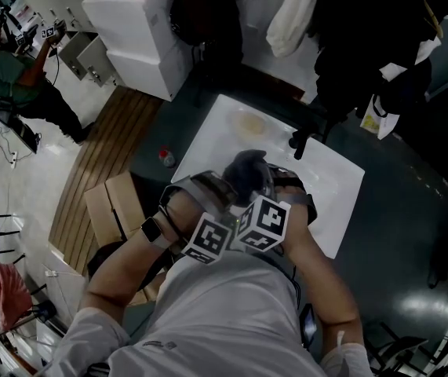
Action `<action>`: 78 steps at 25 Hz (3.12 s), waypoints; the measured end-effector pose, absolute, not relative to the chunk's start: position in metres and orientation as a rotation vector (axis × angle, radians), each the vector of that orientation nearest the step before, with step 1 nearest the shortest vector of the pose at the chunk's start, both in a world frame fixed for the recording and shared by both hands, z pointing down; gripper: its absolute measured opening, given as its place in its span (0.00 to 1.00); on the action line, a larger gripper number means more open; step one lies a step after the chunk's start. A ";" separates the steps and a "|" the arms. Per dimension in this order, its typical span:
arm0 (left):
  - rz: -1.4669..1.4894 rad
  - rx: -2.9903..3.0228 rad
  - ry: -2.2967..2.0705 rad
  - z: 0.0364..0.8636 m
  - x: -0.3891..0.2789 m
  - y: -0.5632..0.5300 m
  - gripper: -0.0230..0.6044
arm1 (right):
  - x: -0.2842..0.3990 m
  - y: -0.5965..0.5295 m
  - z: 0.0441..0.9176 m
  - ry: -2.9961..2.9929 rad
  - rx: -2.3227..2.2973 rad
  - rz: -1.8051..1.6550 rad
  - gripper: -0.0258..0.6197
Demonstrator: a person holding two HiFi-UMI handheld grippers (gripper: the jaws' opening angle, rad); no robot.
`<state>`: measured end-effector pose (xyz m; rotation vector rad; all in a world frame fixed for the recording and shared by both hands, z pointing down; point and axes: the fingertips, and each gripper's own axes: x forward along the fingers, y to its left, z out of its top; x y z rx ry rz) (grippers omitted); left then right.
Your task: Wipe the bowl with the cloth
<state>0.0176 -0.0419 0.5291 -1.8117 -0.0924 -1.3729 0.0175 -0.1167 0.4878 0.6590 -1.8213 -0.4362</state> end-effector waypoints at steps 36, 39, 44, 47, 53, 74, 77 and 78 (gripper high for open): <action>-0.406 -2.854 0.995 0.394 -0.013 -0.122 0.06 | 0.091 -0.141 0.378 -2.621 1.468 0.079 0.19; -0.183 -2.937 1.128 0.378 -0.025 -0.129 0.06 | 0.084 -0.135 0.377 -2.668 1.474 0.089 0.19; -0.012 -2.984 1.280 0.379 -0.043 -0.135 0.06 | 0.074 -0.128 0.377 -2.727 1.452 0.070 0.19; 0.020 -2.985 1.329 0.382 -0.048 -0.133 0.07 | 0.068 -0.122 0.375 -2.750 1.439 0.060 0.19; 0.046 -2.986 1.365 0.386 -0.048 -0.129 0.07 | 0.066 -0.115 0.375 -2.774 1.439 0.060 0.19; 0.005 -3.024 1.340 0.398 -0.047 -0.115 0.07 | 0.057 -0.107 0.387 -2.743 1.414 0.077 0.19; -0.003 -3.022 1.338 0.399 -0.047 -0.113 0.07 | 0.057 -0.107 0.389 -2.731 1.421 0.083 0.19; -0.004 -3.022 1.337 0.399 -0.047 -0.113 0.07 | 0.057 -0.106 0.390 -2.728 1.423 0.084 0.19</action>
